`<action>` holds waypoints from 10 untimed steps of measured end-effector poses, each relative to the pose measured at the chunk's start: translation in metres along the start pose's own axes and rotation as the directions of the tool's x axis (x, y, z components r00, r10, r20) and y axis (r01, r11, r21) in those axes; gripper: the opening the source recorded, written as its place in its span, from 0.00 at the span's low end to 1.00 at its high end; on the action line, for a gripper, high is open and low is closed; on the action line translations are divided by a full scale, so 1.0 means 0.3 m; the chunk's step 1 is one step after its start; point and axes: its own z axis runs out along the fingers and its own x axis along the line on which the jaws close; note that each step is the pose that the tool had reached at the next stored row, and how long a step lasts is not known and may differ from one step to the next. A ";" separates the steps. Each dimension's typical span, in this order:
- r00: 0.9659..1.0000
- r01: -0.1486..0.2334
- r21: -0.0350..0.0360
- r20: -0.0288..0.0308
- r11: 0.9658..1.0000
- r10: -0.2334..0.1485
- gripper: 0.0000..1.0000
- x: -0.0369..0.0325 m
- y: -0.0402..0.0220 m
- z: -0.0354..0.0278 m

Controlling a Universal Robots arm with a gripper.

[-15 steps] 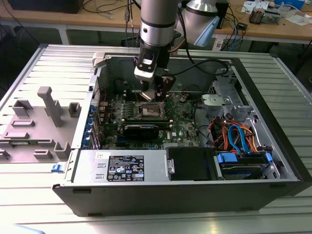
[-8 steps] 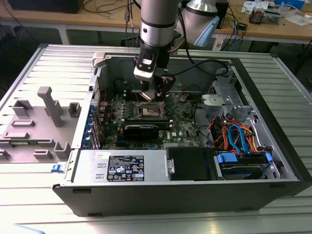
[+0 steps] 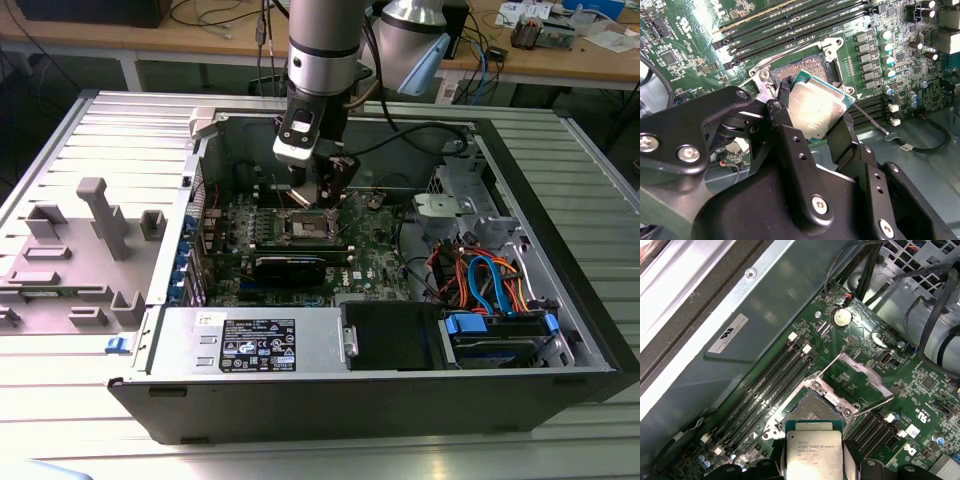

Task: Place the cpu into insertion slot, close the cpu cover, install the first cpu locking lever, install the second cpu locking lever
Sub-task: 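Place the cpu into insertion slot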

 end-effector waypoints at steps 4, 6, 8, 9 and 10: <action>1.000 -0.007 0.000 0.000 1.000 0.007 0.55 0.000 0.000 0.000; 1.000 -0.010 0.000 0.000 1.000 0.010 0.55 0.000 0.000 0.001; 1.000 -0.014 0.000 0.000 1.000 0.014 0.55 0.000 0.000 0.001; 1.000 -0.016 0.000 0.000 1.000 0.016 0.55 0.000 0.000 0.001; 1.000 -0.018 0.000 0.000 1.000 0.018 0.55 0.000 0.000 0.001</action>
